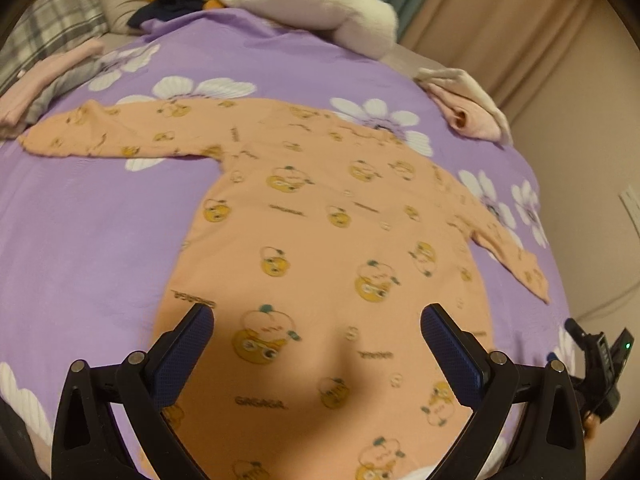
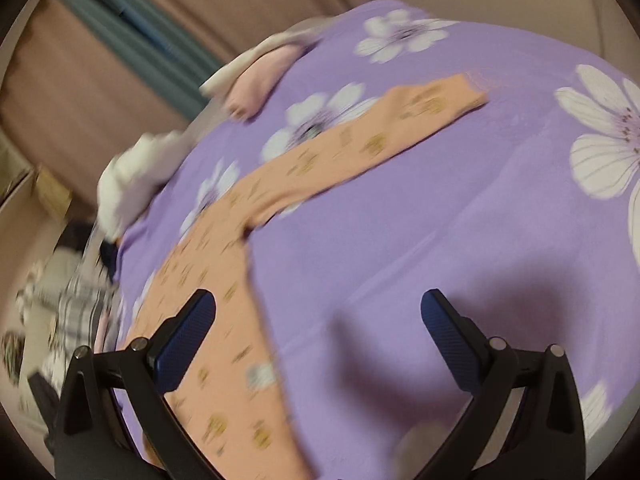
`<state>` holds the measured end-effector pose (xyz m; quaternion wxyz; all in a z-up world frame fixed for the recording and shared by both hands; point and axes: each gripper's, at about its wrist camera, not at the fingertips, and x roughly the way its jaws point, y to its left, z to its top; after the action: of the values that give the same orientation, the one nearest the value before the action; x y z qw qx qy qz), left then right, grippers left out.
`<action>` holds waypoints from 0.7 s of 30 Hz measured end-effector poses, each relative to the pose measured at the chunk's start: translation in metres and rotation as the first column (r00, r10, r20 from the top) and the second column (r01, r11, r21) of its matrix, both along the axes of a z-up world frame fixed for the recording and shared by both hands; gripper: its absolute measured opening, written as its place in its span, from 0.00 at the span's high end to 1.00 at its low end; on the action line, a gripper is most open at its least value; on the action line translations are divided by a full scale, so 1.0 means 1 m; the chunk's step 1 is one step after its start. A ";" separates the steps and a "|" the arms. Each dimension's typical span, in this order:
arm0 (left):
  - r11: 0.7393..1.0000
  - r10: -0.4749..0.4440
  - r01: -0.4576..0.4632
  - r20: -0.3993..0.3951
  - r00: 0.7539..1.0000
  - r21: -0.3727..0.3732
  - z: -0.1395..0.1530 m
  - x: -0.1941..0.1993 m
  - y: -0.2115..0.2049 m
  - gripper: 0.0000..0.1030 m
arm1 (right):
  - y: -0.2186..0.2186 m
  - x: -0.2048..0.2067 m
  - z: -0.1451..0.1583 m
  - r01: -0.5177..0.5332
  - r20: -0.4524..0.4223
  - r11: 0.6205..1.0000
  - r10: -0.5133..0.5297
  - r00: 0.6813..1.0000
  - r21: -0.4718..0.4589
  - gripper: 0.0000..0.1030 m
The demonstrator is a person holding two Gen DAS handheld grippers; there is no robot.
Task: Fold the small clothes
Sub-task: 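Reach the right gripper to a peach sleeve cuff and grasp it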
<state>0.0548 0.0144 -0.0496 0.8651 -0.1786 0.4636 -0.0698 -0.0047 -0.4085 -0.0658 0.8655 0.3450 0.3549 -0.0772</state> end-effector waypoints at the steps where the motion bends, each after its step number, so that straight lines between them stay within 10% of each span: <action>1: 1.000 0.016 -0.016 -0.005 1.000 -0.002 -0.002 0.002 0.003 0.01 | -0.010 0.003 -0.003 0.026 -0.002 1.000 -0.026 1.000 0.009 0.00; 13: 0.998 0.068 -0.066 -0.079 0.995 0.024 -0.018 0.024 0.012 0.01 | -0.111 0.051 -0.039 0.214 0.037 0.937 -0.233 0.972 0.274 0.10; 21: 0.999 0.006 -0.002 -0.089 0.996 0.049 -0.019 0.041 -0.014 0.01 | -0.148 0.082 -0.052 0.275 0.065 0.895 -0.316 0.946 0.350 0.46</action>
<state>0.0955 0.0008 -0.0684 0.8477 -0.1612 0.5030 -0.0487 0.0768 -0.5561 -0.1178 0.7918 0.5416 0.2532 -0.1254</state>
